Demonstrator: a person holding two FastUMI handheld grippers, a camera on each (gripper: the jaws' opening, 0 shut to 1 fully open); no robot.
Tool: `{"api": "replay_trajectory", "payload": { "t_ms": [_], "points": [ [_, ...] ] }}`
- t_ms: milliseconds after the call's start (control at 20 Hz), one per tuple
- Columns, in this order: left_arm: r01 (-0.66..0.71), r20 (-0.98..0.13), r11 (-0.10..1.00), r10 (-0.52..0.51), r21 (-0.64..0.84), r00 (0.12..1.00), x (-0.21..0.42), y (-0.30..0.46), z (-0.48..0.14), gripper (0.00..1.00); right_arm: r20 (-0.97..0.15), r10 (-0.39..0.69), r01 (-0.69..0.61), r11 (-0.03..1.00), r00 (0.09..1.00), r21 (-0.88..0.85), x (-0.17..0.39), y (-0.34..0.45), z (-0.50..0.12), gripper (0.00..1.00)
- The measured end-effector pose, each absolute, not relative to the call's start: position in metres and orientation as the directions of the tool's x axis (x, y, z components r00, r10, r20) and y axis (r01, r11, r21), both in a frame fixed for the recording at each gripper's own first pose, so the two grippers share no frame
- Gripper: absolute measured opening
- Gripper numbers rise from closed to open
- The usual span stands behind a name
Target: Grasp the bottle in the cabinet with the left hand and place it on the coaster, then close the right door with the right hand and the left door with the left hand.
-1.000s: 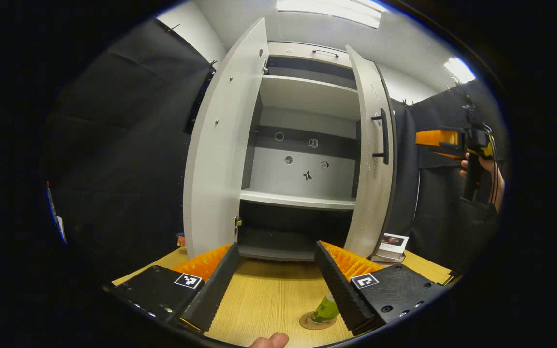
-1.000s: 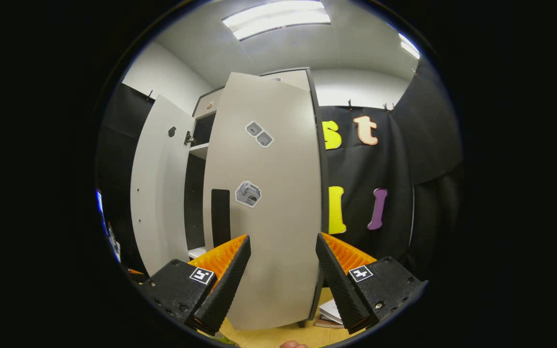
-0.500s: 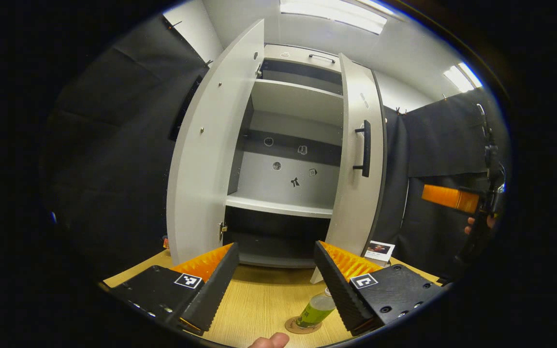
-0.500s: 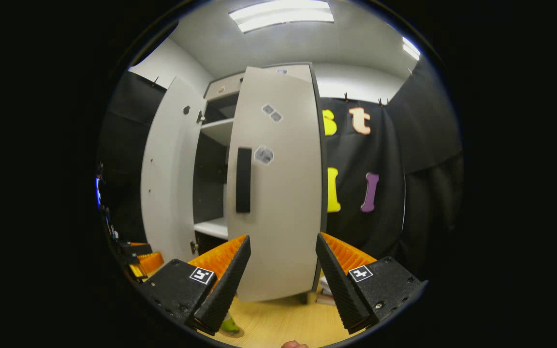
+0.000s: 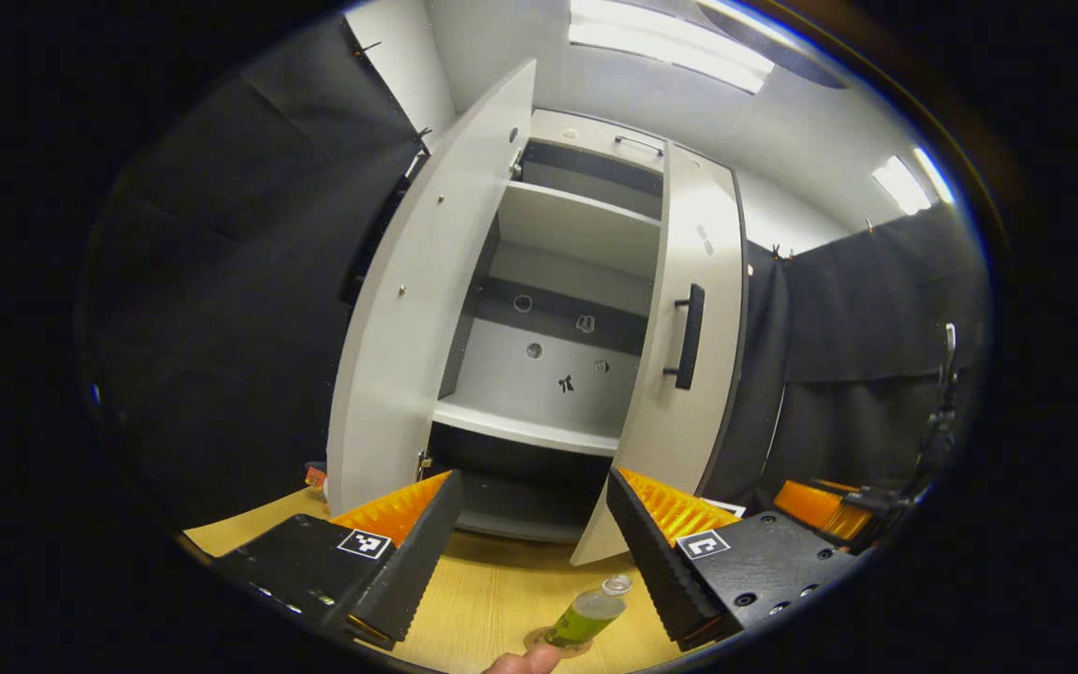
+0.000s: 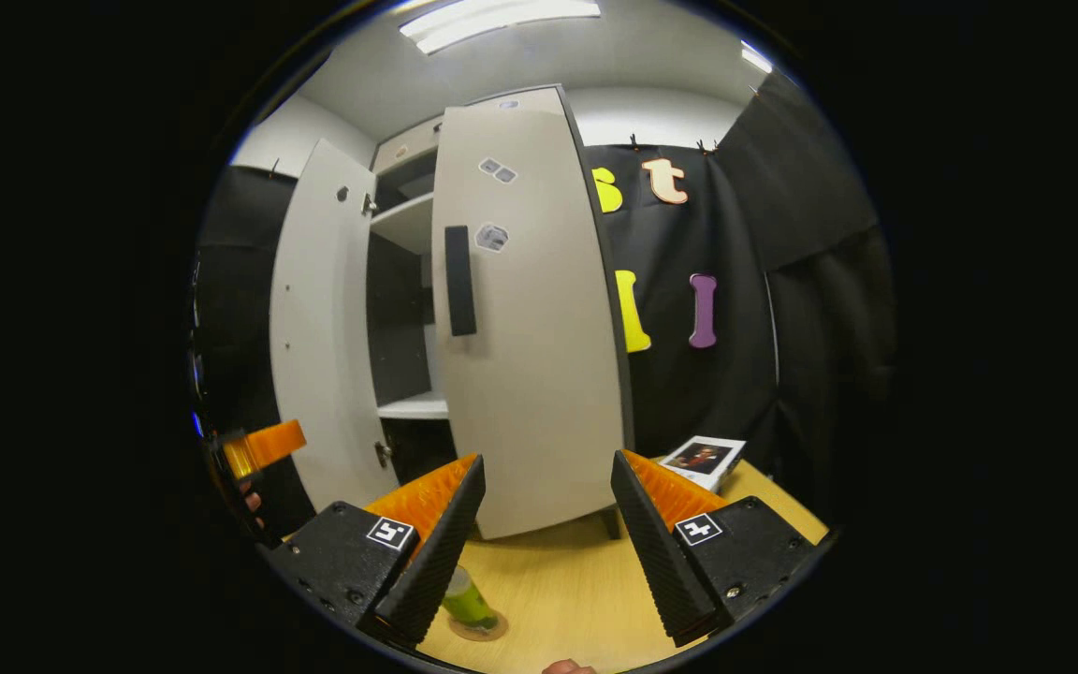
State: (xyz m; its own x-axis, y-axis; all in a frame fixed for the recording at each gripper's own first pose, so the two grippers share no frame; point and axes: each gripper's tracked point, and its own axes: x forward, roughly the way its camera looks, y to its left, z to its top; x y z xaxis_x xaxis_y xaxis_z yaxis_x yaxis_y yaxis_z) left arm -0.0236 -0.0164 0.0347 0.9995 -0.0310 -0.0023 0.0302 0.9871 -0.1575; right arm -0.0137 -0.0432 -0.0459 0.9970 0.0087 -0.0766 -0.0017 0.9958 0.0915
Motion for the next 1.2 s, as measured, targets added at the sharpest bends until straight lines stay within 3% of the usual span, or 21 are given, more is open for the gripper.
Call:
{"api": "replay_trajectory", "payload": {
  "t_ms": [50, 100, 250, 350, 500, 600, 850, 900, 1000, 1050, 1100, 1200],
  "points": [
    [0.02, 0.025, 0.985, -0.016, -0.171, 1.0, -0.024, -0.008, 0.049, 0.99, -0.078, 0.021, -0.014, 0.996, 0.997, 0.092, -0.011, -0.039, -0.048, 0.83],
    [-0.001, 0.051, 0.985, 0.01, -0.172, 0.999, -0.026, 0.007, 0.063, 0.95, -0.082, 0.035, -0.028, 0.996, 0.996, 0.086, -0.011, -0.035, -0.05, 0.83],
    [-0.106, 0.09, 0.982, 0.121, -0.158, 0.989, -0.035, 0.059, 0.096, 0.95, -0.093, 0.043, -0.038, 0.998, 0.995, 0.049, -0.009, -0.033, -0.049, 0.83],
    [-0.164, 0.1, 0.971, 0.183, -0.175, 0.978, -0.037, 0.093, 0.113, 0.99, -0.077, 0.047, -0.044, 0.998, 0.996, 0.041, -0.011, -0.032, -0.043, 0.83],
    [-0.304, 0.108, 0.936, 0.326, -0.178, 0.939, -0.03, 0.166, 0.128, 0.9, -0.078, 0.057, -0.053, 0.997, 0.995, 0.06, -0.013, -0.031, -0.044, 0.83],
    [-0.356, 0.074, 0.912, 0.377, -0.203, 0.923, -0.008, 0.199, 0.124, 0.95, -0.074, 0.052, -0.048, 0.997, 0.996, 0.054, -0.014, -0.033, -0.042, 0.83],
    [-0.391, 0.023, 0.863, 0.42, -0.319, 0.907, 0.02, 0.249, 0.112, 0.95, -0.057, 0.016, -0.014, 0.999, 0.998, 0.043, -0.017, -0.049, -0.034, 0.83],
    [-0.387, 0.024, 0.857, 0.419, -0.341, 0.908, 0.016, 0.255, 0.11, 1.0, -0.059, 0.01, -0.007, 0.999, 0.998, 0.048, -0.019, -0.053, -0.034, 0.83],
    [-0.376, 0.034, 0.852, 0.415, -0.364, 0.909, 0.002, 0.264, 0.104, 1.0, -0.057, -0.001, 0.005, 0.998, 0.998, 0.063, -0.021, -0.057, -0.031, 0.83],
    [-0.377, 0.028, 0.854, 0.414, -0.36, 0.91, 0.0, 0.265, 0.1, 0.95, -0.055, -0.006, 0.01, 0.998, 0.998, 0.069, -0.022, -0.06, -0.03, 0.83],
    [-0.382, 0.02, 0.855, 0.415, -0.351, 0.91, 0.006, 0.261, 0.101, 1.0, -0.052, -0.011, 0.014, 0.997, 0.999, 0.072, -0.022, -0.061, -0.029, 0.83],
    [-0.381, 0.029, 0.862, 0.413, -0.335, 0.91, 0.013, 0.252, 0.107, 0.95, -0.051, -0.019, 0.022, 0.998, 0.999, 0.066, -0.022, -0.064, -0.028, 0.83]
  ]
}}
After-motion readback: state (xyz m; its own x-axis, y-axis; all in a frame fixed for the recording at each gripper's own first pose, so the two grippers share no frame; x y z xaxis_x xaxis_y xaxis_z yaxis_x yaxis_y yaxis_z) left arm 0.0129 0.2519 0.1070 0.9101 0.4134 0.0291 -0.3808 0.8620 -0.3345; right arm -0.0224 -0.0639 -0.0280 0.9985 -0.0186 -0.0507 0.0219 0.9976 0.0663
